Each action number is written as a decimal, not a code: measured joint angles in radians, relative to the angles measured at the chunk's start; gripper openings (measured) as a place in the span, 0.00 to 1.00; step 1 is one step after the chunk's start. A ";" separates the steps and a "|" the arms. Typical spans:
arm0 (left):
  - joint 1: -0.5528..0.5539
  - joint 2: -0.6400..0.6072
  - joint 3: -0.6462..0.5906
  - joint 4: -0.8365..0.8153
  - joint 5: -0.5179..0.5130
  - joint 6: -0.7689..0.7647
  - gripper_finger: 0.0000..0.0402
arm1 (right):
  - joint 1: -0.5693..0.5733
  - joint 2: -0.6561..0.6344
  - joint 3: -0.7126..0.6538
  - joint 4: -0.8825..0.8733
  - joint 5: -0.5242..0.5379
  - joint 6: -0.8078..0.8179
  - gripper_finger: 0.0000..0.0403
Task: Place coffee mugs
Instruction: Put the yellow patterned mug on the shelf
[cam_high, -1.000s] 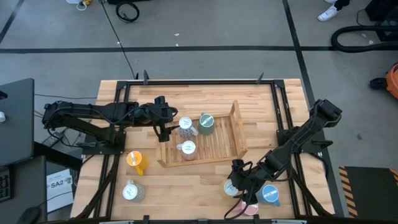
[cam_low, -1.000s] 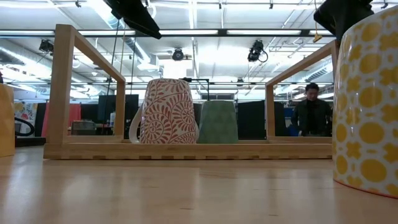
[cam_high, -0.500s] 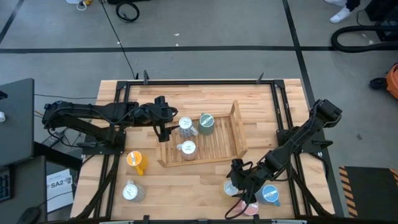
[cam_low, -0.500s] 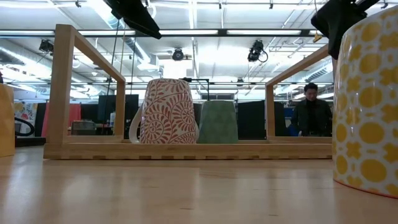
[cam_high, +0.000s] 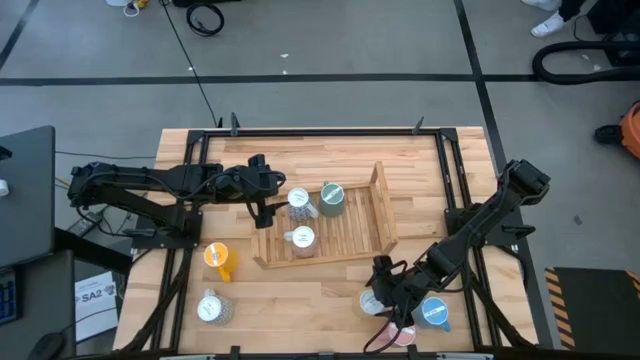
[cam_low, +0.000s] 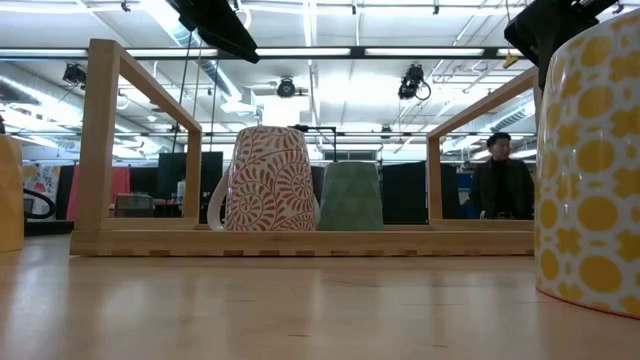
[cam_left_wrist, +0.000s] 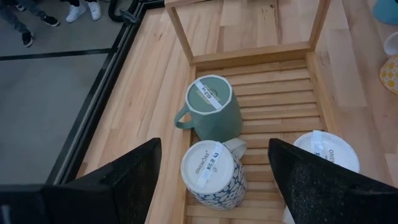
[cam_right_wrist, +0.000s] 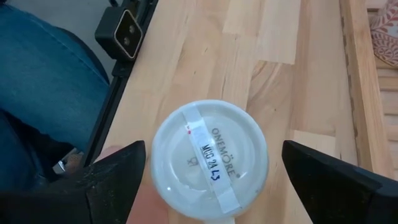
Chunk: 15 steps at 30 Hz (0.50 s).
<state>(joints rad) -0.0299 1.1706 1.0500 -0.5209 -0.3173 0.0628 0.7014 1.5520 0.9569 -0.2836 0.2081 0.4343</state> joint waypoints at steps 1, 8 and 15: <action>0.000 0.000 0.000 0.000 0.000 0.000 0.75 | 0.003 0.000 0.000 0.000 0.000 -0.009 0.94; 0.000 0.000 0.000 0.000 0.000 0.000 0.75 | 0.013 0.000 0.000 -0.002 0.005 -0.048 0.90; 0.000 0.000 0.000 -0.001 0.000 0.000 0.75 | 0.015 0.031 0.000 0.013 0.008 -0.059 0.87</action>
<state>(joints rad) -0.0301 1.1706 1.0500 -0.5215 -0.3172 0.0624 0.7160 1.5829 0.9571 -0.2707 0.2159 0.3750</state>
